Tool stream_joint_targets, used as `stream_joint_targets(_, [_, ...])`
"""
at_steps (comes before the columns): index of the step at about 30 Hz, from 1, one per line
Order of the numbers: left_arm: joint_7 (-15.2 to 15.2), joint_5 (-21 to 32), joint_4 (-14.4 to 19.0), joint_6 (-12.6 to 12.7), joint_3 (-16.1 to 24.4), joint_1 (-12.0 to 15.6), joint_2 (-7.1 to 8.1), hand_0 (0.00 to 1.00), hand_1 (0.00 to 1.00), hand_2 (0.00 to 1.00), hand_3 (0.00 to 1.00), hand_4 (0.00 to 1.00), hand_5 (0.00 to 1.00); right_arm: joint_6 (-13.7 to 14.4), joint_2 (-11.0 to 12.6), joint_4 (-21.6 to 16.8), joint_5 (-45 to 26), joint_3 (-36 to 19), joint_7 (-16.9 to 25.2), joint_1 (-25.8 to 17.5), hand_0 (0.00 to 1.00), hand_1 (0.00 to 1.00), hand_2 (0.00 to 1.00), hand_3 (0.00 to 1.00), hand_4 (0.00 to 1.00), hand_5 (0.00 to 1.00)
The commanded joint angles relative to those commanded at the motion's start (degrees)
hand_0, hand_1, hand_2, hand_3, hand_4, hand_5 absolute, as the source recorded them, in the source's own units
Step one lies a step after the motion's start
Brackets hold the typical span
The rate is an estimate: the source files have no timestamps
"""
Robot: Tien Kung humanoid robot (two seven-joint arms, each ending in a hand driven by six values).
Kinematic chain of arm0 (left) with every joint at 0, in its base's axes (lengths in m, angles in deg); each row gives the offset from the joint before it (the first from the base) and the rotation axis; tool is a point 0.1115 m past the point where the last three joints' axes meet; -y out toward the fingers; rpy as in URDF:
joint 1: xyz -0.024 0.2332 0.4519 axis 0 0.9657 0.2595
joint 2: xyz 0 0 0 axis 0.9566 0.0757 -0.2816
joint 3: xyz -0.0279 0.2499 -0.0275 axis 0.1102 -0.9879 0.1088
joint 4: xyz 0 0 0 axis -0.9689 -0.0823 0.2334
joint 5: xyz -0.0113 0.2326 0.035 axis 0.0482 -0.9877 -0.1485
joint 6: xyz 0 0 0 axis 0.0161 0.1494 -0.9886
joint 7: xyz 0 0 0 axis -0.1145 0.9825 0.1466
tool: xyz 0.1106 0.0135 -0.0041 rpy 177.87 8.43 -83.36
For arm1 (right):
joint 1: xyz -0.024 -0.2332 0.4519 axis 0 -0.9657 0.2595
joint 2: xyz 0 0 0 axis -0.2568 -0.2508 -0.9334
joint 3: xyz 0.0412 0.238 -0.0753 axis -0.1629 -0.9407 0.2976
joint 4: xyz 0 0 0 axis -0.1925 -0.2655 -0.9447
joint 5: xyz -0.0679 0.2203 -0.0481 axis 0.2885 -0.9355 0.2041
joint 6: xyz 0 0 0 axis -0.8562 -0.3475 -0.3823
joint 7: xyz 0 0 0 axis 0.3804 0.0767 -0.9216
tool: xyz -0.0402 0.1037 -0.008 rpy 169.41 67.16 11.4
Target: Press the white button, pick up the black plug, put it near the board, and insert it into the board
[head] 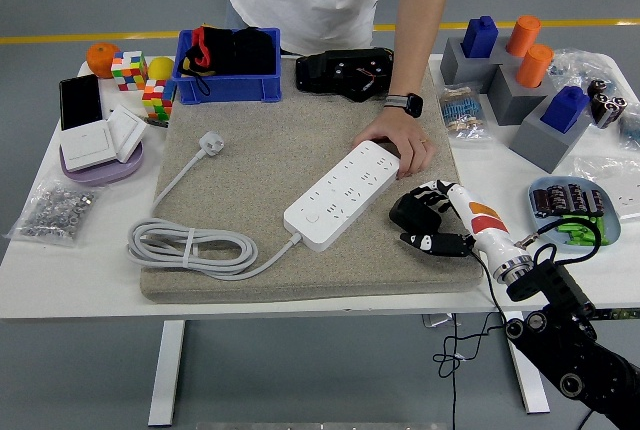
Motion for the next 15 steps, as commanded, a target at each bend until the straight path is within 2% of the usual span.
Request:
stream_joint_targets(3, [0.0,-0.01,0.0,0.01,-0.01,0.03,-0.03,0.685,0.675,0.658,0.687,0.567,0.197,0.2,-0.02,0.0,-0.03,0.06,0.19,0.03,0.461,0.559,0.558,0.62,0.993,0.239])
stream_joint_targets(4, [0.0,-0.01,0.0,0.01,-0.01,0.02,-0.03,0.684,0.675,0.658,0.687,0.566,0.197,0.34,-0.03,0.0,-0.08,0.06,0.35,0.04,0.424,0.515,0.504,0.59,0.95,0.208])
stream_joint_targets(9, [0.0,-0.07,0.0,0.01,0.07,-0.1,-0.02,0.684,0.675,0.658,0.687,0.566,0.197,1.43,-0.01,0.1,-0.6,0.1,1.52,0.23,0.424,0.515,0.504,0.59,0.95,0.208])
stream_joint_targets(10, [-0.01,-0.05,0.0,0.0,0.05,-0.11,-0.01,0.685,0.675,0.658,0.686,0.565,0.197,1.54,-0.01,0.11,-0.66,0.1,1.61,0.23,0.38,0.443,0.444,0.567,0.793,0.038])
stream_joint_targets(15, [0.01,0.03,0.0,0.01,-0.05,-0.16,-0.02,0.685,0.675,0.658,0.686,0.565,0.197,2.24,-0.06,0.46,-0.7,0.39,2.05,0.26,0.38,0.443,0.444,0.567,0.793,0.038])
